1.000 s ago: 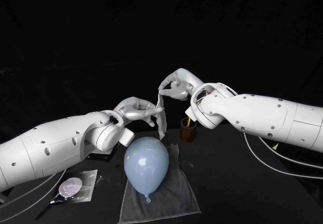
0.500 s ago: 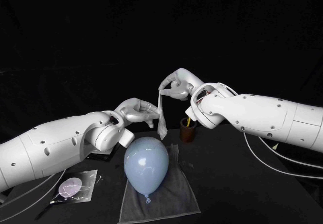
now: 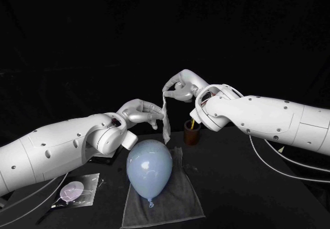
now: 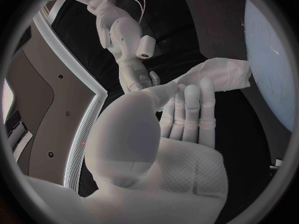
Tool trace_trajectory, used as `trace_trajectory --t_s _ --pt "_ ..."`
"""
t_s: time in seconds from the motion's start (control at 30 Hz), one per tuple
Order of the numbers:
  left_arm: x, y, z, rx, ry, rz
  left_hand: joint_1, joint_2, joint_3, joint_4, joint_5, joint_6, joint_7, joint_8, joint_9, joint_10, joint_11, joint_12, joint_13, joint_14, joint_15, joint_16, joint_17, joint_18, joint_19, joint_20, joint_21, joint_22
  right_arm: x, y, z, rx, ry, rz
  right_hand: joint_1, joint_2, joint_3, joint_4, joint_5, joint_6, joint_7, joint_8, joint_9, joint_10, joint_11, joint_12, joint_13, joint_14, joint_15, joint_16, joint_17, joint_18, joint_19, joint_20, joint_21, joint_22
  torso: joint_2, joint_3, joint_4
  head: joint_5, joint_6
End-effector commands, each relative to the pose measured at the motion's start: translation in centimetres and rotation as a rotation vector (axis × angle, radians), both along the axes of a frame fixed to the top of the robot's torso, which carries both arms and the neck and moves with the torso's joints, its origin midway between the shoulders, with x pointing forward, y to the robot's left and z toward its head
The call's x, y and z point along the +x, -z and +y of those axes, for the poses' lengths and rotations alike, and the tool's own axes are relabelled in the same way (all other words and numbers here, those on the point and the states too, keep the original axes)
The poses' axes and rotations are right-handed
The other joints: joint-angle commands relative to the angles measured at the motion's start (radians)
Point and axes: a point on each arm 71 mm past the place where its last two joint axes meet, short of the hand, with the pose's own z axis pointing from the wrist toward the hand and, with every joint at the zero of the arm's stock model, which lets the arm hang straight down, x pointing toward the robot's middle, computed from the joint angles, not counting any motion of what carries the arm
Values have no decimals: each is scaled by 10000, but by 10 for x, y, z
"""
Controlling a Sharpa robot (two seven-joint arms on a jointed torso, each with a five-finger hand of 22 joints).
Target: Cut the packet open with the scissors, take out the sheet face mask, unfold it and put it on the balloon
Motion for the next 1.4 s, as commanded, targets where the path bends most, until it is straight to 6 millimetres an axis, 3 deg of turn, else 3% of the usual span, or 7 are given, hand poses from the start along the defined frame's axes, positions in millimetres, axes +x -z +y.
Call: trace_trajectory --t_s 0.03,0.4,0.63,0.73,0.83,0.97,1.4 --pt "1 -3 0 -335 -128 -168 -166 -33 -71 -41 45 194 43 112 181 140 -46 67 21 88 -11 41 20 161 82 -23 -35 -57 0 -1 0 14 -11 -53 38 15 41 1 69 54 -5 31 95 393 -43 22 1380 753 -61 40 1969 -3 57 0 36 17 4 -4 -4 -9 -9" --pt "2 -3 4 -399 -457 -161 -920 -260 -192 -102 42 239 -265 730 850 650 -260 228 165 238 -162 138 94 151 374 -75 -453 -407 0 -1 -1 21 11 -50 38 15 41 1 69 54 -5 31 95 393 -43 22 1380 753 -61 40 1969 -3 57 0 36 17 -1 -2 0 -8 -30" --pt "4 -2 6 -305 -683 -74 -1622 -522 -886 541 44 484 -729 1382 1624 849 -446 813 616 386 -334 387 255 151 721 -89 -923 -779 -1 -2 -2 86 55 -134 19 -3 78 -10 69 46 -4 52 106 393 -43 14 1376 755 -62 41 1971 -7 71 -1 49 31 1 -1 3 -8 -34" --pt "4 -1 7 -253 -710 5 -1735 -726 -1100 731 23 -60 -482 1035 1559 316 -333 555 565 220 -264 282 234 134 724 -68 -1135 -919 -1 -2 -2 122 93 -181 19 -3 78 -10 69 46 -4 52 106 393 -43 14 1376 755 -62 41 1971 -7 71 -1 49 31 1 -2 3 -14 -32" --pt "4 0 8 -172 -753 67 -1808 -1230 -1672 953 29 -1179 201 133 1199 -415 163 173 449 -162 157 73 181 93 629 89 -1605 -1214 -1 -2 -2 153 137 -221 19 -3 78 -10 69 46 -4 52 106 393 -43 14 1376 755 -62 41 1971 -7 71 -1 49 31 -2 0 3 -9 -24" --pt "4 0 9 72 -808 -19 -1663 -1457 -2199 1054 42 -1788 569 -374 1004 -1134 517 -85 362 -556 479 -60 143 67 532 332 -2057 -1500 -1 -3 -2 173 176 -243 11 -7 92 -12 69 44 -5 61 110 399 -43 24 1386 757 -62 42 1974 -7 74 -2 51 33 -2 -4 5 -22 -23" --pt "3 0 6 980 -848 -687 -985 -1418 -3298 1169 43 -1845 702 -466 1047 -1597 671 50 363 -955 649 7 106 142 660 577 -2707 -1963 0 -3 -1 201 247 -246 7 -9 103 -14 69 44 -6 67 113 402 -44 29 1390 759 -63 44 1979 -11 83 -2 63 44 -2 -4 7 -14 6"
